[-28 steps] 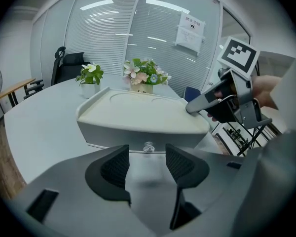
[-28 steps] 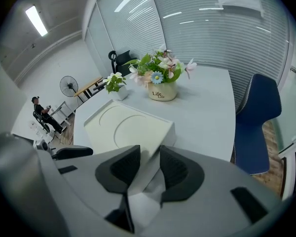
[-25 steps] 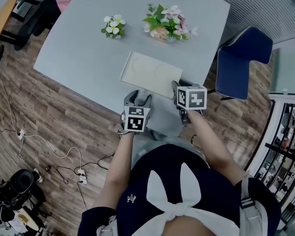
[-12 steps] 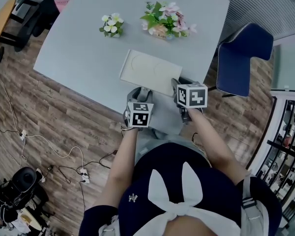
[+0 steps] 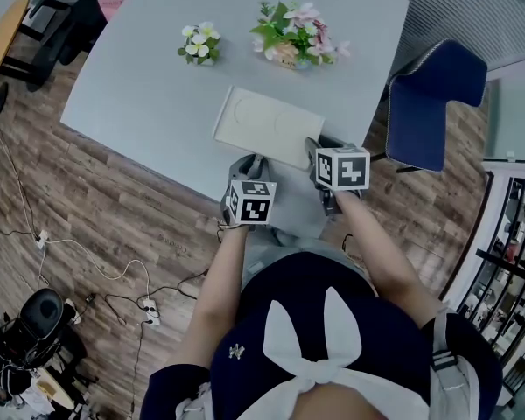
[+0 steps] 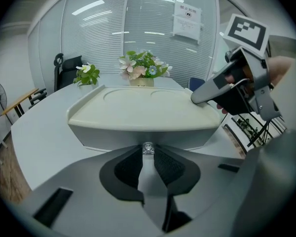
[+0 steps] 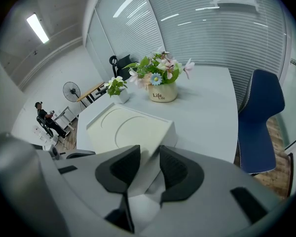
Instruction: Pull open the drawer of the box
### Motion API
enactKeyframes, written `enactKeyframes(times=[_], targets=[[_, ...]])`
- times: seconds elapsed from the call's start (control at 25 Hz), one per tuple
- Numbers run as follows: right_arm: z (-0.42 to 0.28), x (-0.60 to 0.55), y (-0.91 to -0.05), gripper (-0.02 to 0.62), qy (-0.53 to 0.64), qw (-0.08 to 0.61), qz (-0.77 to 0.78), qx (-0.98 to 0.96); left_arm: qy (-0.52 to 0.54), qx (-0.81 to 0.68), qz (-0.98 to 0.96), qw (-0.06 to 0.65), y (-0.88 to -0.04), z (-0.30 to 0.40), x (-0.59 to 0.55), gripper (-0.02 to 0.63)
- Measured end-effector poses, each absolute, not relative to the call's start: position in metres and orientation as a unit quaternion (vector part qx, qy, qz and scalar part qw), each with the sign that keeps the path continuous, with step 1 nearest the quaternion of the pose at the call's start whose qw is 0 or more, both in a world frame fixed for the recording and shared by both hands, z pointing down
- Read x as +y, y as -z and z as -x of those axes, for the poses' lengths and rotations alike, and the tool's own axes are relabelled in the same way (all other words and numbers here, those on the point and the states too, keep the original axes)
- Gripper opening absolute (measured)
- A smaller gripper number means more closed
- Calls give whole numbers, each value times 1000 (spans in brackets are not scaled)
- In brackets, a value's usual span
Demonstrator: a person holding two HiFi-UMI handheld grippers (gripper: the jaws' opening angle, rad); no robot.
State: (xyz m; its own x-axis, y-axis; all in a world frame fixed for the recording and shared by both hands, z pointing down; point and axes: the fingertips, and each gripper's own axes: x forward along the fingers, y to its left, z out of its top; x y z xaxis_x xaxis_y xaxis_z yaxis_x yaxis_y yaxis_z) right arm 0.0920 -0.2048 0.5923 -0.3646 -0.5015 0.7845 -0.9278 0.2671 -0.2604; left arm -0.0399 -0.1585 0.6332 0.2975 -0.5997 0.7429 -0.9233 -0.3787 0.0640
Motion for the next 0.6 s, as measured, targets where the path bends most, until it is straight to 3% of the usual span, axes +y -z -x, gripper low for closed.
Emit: enactKeyframes(times=[0.6], targets=[[-91, -205, -591, 130, -362, 287, -484, -743, -323, -478, -774, 261, -633, 42, -159, 80]])
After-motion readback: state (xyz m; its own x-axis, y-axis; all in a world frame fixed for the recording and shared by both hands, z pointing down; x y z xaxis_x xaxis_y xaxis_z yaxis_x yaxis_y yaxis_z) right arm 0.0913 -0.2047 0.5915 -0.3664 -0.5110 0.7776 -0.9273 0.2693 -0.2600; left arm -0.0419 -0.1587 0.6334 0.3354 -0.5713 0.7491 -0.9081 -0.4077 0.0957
